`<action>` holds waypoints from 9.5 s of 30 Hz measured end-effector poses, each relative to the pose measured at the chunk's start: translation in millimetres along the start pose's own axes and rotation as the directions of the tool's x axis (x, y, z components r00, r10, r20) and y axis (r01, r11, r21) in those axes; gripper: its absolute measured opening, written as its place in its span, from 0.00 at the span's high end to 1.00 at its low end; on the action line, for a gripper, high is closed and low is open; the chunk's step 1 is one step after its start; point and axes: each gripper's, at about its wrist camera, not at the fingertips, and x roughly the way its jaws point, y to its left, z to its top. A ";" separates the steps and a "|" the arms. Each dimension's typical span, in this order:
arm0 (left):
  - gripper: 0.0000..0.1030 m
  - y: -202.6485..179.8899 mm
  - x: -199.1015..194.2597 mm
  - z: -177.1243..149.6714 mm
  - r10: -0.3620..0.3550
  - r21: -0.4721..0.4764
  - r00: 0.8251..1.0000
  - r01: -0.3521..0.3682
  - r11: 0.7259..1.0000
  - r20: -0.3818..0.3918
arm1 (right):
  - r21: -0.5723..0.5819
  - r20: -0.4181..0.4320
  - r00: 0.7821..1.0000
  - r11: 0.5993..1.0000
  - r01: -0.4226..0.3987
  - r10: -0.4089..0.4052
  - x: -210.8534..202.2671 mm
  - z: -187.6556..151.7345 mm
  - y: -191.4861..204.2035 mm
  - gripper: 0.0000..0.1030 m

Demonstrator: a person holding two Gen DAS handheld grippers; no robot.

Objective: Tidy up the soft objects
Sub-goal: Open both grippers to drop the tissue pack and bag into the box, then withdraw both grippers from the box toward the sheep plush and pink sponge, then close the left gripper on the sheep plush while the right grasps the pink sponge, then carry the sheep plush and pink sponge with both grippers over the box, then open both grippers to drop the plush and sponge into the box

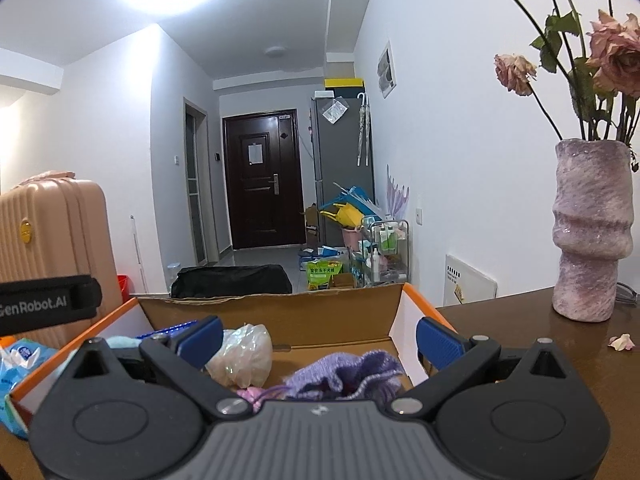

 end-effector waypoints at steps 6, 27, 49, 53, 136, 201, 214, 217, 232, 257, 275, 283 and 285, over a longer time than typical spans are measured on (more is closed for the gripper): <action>0.00 1.1 -16.1 -3.9 -0.006 0.016 1.000 0.006 1.000 -0.002 | -0.027 0.005 1.000 1.000 0.007 -0.006 -15.6 -3.7 -0.9 0.00; 0.00 12.7 -81.5 -30.9 -0.027 0.048 0.999 0.029 0.998 -0.042 | -0.058 0.010 0.999 0.998 0.031 -0.031 -84.7 -19.5 -20.2 0.00; 0.00 17.2 -156.3 -52.8 -0.053 0.076 0.996 0.059 0.995 -0.078 | -0.113 0.015 0.999 0.993 0.042 -0.040 -171.9 -37.0 -54.1 0.00; 0.00 15.9 -165.9 -57.5 -0.061 0.079 0.994 0.068 0.995 -0.093 | -0.116 0.010 0.999 0.992 0.044 -0.043 -182.3 -38.8 -61.3 0.00; 0.45 -37.3 -133.2 -65.7 -0.157 -0.010 0.944 0.161 0.987 -0.291 | -0.085 -0.155 0.987 0.996 0.028 -0.041 -142.3 -43.8 -108.4 0.00; 0.45 2.6 -99.0 -24.1 -0.127 -0.071 0.985 0.119 0.990 -0.120 | -0.017 -0.019 1.000 1.000 -0.005 0.004 -104.1 -21.0 -45.3 0.71; 0.45 -2.8 -74.0 -11.8 -0.122 -0.075 0.989 0.116 0.990 -0.083 | -0.012 0.009 1.000 1.000 -0.008 0.008 -74.5 -13.7 -30.2 0.71; 0.45 -5.7 -67.1 -9.2 -0.120 -0.073 0.990 0.114 0.991 -0.078 | -0.016 0.015 1.000 1.000 -0.009 0.009 -68.1 -12.2 -25.7 0.71; 0.45 -18.5 -24.6 0.6 -0.112 -0.053 0.992 0.109 0.993 -0.059 | -0.028 0.032 0.999 1.000 -0.009 0.010 -26.2 -1.9 -11.9 0.71; 0.45 -46.5 25.6 -3.1 -0.098 0.040 0.994 0.100 0.994 -0.055 | -0.079 0.013 1.000 0.996 -0.027 0.029 36.2 5.1 2.7 0.71; 0.00 -35.2 7.6 -0.9 -0.017 0.004 1.000 0.017 1.000 0.002 | -0.058 -0.024 0.999 0.998 -0.035 0.034 32.8 -0.4 -5.8 0.00; 0.00 -33.8 4.4 1.2 -0.019 0.004 1.000 0.019 1.000 0.005 | -0.056 -0.015 0.999 0.998 -0.033 0.032 29.4 1.0 -7.0 0.00; 0.00 -31.7 0.6 1.4 -0.023 0.006 1.000 0.023 1.000 0.009 | -0.054 -0.008 0.999 0.998 -0.033 0.033 27.0 1.6 -8.6 0.00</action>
